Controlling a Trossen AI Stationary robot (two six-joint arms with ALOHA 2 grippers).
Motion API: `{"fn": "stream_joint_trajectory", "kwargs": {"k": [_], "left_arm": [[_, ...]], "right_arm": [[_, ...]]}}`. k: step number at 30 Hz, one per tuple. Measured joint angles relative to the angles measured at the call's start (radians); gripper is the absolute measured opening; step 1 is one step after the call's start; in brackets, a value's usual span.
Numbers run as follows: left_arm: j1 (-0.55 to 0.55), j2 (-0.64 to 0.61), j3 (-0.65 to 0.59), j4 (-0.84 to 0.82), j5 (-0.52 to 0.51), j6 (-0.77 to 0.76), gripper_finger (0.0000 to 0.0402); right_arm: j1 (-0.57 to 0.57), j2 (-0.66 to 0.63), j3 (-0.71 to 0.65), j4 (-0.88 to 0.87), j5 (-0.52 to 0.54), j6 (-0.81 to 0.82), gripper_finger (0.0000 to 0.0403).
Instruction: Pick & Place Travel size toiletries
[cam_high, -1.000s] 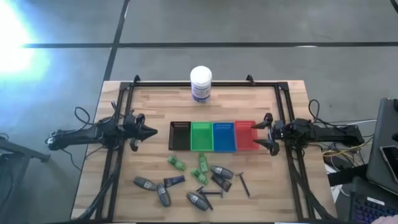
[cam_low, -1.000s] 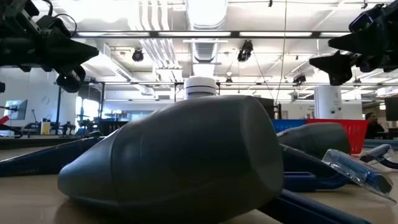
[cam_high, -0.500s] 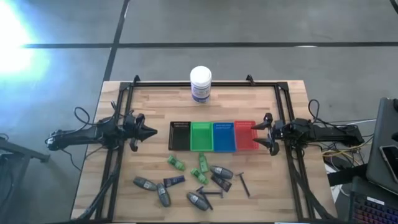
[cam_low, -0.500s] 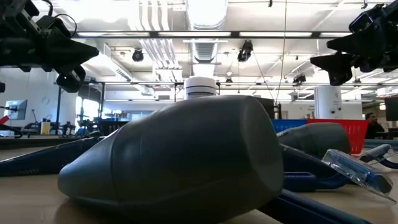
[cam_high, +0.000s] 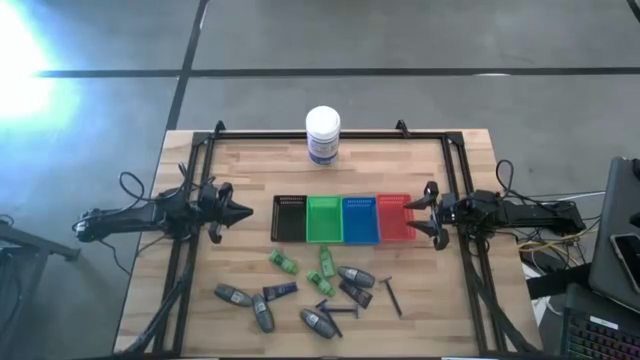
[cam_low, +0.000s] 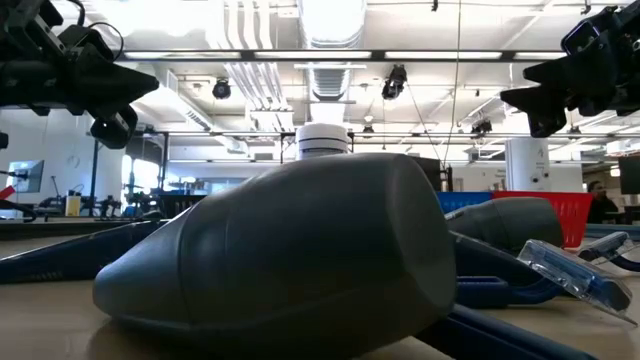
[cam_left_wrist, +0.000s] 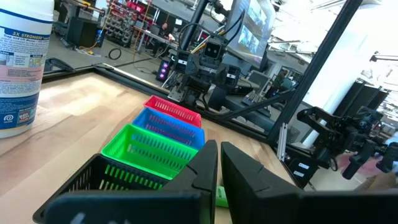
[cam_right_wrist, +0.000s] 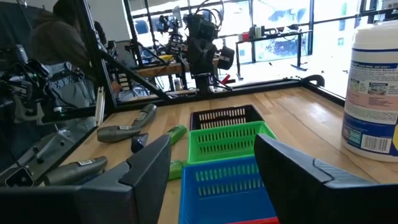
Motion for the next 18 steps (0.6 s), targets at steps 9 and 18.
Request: {"fn": "stream_joint_trajectory", "kwargs": {"k": [9, 18], "left_arm": [[0.0, 0.0, 0.0, 0.0, 0.0, 0.0, 0.0026], [0.0, 0.0, 0.0, 0.0, 0.0, 0.0, 0.0026]], "right_arm": [[0.0, 0.0, 0.0, 0.0, 0.0, 0.001, 0.0244], [-0.002, 0.0, 0.0, 0.01, 0.06, -0.623, 0.0276]]}}
